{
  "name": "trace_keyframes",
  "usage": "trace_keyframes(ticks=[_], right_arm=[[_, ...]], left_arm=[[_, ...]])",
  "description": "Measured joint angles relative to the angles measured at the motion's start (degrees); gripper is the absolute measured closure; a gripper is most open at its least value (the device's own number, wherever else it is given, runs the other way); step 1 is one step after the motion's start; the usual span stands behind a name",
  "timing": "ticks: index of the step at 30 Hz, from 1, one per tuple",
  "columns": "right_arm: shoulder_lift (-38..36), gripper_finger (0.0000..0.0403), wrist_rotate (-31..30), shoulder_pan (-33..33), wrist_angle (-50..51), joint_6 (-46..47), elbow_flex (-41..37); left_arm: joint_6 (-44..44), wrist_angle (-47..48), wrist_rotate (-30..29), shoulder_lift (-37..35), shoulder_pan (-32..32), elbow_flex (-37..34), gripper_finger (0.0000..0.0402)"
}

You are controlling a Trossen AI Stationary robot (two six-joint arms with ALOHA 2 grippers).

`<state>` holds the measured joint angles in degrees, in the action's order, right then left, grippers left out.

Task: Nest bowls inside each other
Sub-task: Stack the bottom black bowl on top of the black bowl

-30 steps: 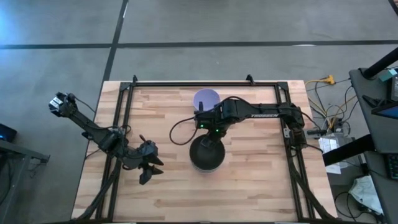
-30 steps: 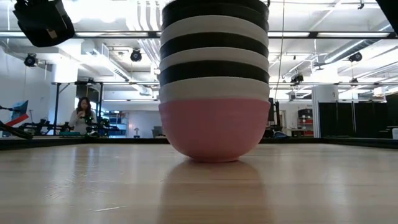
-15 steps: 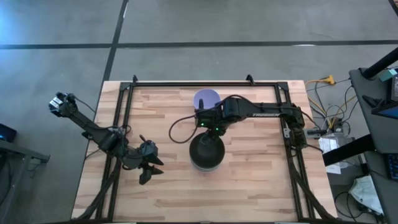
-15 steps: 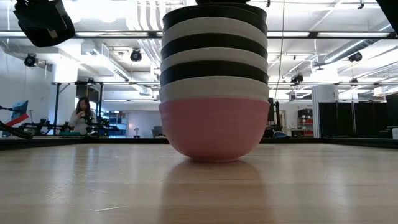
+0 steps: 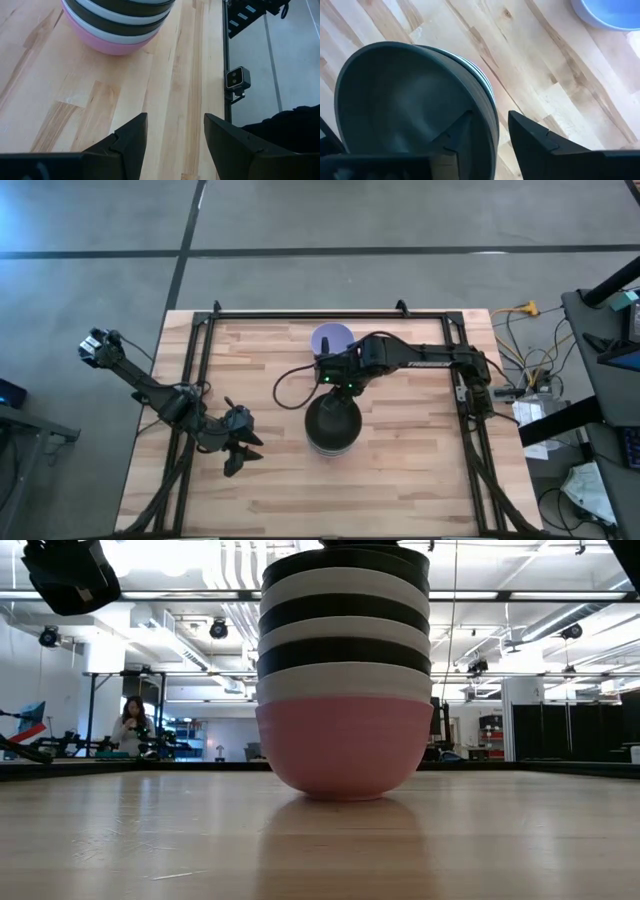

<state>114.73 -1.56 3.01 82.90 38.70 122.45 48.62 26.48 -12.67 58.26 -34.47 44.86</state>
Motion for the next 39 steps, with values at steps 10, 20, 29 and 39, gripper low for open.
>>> trace_keyframes(ticks=[10,20,29,39], right_arm=[[-1.3,0.0272,-2.2,0.0,0.3,0.0,0.0],[-2.7,0.0333,-3.4,0.1,-0.9,-0.1,0.0],[-1.3,0.0392,-1.4,0.1,-1.2,-1.9,-0.6],[-1.1,0.0394,0.1,0.1,-1.1,-3.3,-0.8]], left_arm=[[0.0,0.0,0.0,0.0,0.0,0.0,0.0222],[-0.9,0.0,0.0,0.0,0.0,-0.1,0.0222],[-1.0,0.0,0.0,0.0,0.0,-0.2,0.0222],[-1.1,0.0,0.0,0.0,0.0,-0.2,0.0222]])
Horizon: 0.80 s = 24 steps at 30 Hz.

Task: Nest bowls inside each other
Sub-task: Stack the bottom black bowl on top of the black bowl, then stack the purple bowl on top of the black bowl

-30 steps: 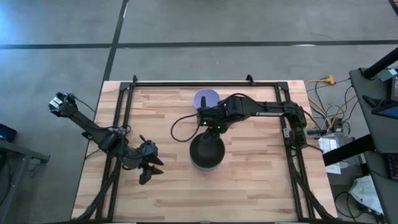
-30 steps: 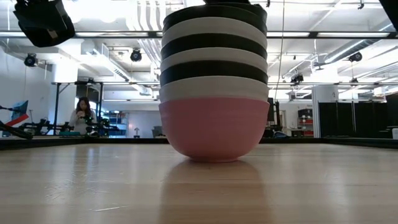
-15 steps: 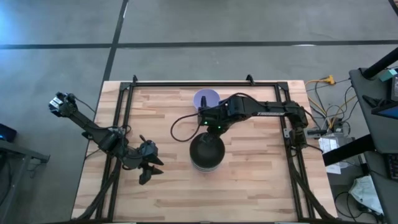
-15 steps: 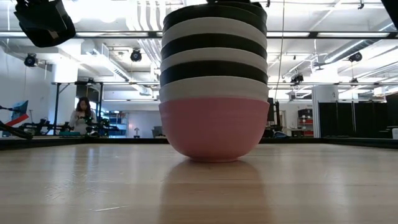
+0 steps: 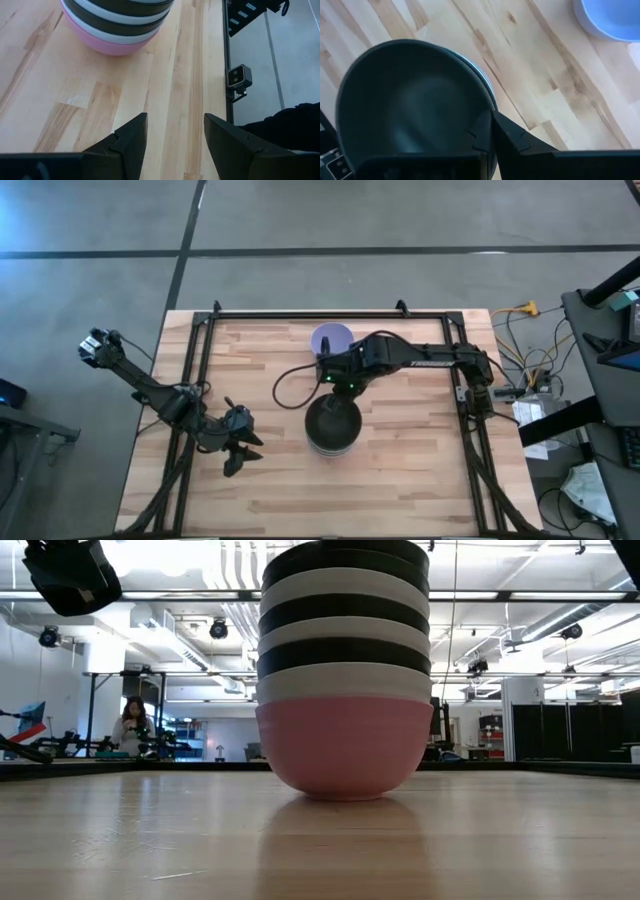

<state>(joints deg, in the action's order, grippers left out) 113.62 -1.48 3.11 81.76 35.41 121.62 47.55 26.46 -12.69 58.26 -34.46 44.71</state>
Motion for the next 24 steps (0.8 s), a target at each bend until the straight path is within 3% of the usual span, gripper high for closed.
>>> trace_keyframes(ticks=[15,24], right_arm=[[-1.5,0.0394,-0.4,-0.1,-0.4,-2.2,0.2],[-12.6,0.0394,-7.8,3.6,-1.5,-19.3,-2.1]], left_arm=[[0.0,0.0,0.0,0.0,0.0,0.0,0.0222],[0.0,-0.1,-1.9,0.0,0.0,0.0,0.0222]])
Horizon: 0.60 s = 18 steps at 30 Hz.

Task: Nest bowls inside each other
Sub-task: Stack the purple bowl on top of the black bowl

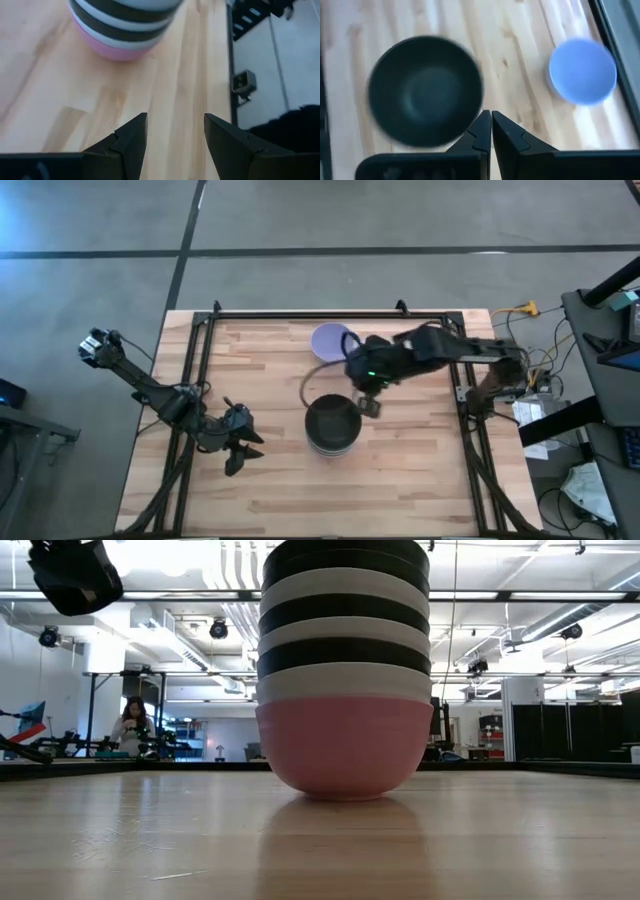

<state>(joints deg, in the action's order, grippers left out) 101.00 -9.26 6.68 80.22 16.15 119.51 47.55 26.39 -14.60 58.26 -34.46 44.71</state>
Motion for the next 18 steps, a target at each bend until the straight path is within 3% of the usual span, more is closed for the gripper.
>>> trace_keyframes(ticks=[3,8,14,18], right_arm=[[-4.6,0.0394,0.2,1.6,-2.7,-6.0,-4.1],[-13.9,0.0394,0.2,2.3,-12.6,-8.5,-16.4],[-25.9,0.0394,1.3,-0.2,-33.4,-15.1,-35.5],[-31.4,0.0394,8.4,-5.3,-48.5,-17.7,-46.6]], left_arm=[[-0.6,-0.5,-4.2,0.0,0.2,0.0,0.0222],[-6.0,-3.3,-9.1,0.0,2.3,0.1,0.0222],[-14.9,-9.1,-14.6,0.0,5.7,0.3,0.0222],[-19.8,-12.8,-16.0,0.0,7.6,0.3,0.0222]])
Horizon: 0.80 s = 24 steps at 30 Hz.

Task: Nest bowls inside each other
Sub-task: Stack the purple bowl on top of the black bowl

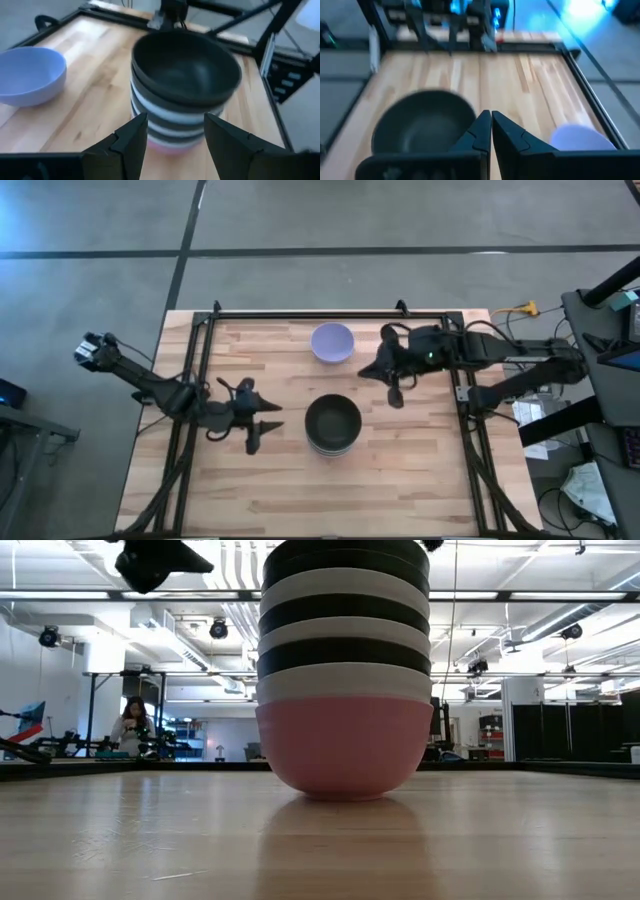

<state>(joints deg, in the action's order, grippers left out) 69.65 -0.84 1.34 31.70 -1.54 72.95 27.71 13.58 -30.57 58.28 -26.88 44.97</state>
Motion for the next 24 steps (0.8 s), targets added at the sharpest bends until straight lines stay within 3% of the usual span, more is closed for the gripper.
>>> trace_keyframes(ticks=[7,13,20,24], right_arm=[[-1.2,0.0394,14.8,-12.9,-22.0,3.3,-12.3],[3.3,0.0394,15.7,-22.3,-31.5,-2.4,-14.8],[12.8,0.0394,15.6,-28.2,-22.3,-11.4,-2.5],[19.6,0.0391,16.3,-30.1,-8.8,-15.2,8.8]], left_arm=[[-1.6,-2.1,-0.1,-0.2,2.2,0.1,0.0222],[-10.1,-2.0,-0.1,-1.2,4.5,0.1,0.0222],[-20.9,-1.9,-1.6,-4.5,9.8,0.1,0.0222],[-25.4,-1.9,-1.6,-6.9,12.5,0.0,0.0222]])
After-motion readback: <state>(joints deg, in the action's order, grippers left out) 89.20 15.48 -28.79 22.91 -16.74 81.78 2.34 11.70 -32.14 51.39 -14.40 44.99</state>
